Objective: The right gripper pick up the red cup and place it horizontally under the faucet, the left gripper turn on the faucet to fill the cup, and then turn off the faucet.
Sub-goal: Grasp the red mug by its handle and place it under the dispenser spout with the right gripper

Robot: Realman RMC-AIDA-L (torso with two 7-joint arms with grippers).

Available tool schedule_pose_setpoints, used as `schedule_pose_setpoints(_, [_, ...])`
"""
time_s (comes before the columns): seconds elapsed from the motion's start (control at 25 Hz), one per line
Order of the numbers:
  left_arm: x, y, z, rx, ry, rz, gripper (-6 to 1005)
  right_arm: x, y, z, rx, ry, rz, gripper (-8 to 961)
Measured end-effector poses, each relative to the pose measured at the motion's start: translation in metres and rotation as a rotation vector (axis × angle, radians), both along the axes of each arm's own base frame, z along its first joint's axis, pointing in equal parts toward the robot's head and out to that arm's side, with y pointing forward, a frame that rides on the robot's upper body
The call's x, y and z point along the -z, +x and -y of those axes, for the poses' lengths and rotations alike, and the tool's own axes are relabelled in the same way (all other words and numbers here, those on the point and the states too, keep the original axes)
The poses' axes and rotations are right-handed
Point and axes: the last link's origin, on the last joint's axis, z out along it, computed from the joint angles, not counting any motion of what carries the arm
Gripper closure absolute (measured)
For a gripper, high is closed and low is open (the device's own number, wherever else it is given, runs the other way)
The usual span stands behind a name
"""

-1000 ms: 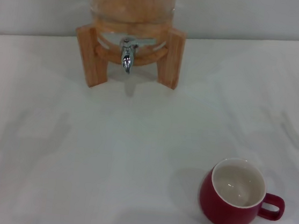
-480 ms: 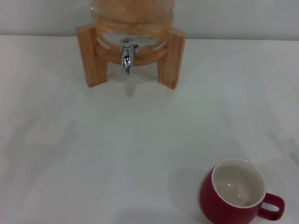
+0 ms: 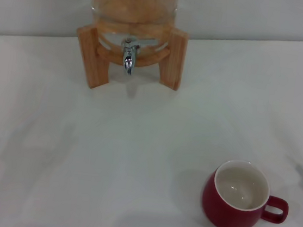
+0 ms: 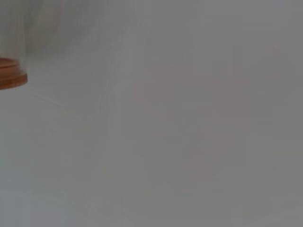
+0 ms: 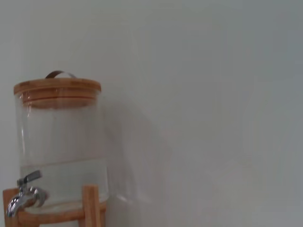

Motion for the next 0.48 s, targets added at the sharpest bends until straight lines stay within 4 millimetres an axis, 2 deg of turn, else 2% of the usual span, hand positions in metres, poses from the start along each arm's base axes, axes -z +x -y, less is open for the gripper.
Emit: schedule_pose_setpoints(0.48, [0.001,0.000,-0.001,-0.004,0.003,-0.028,158,0.001,0.000,0.029,-0.019,-0.074,0.008,141])
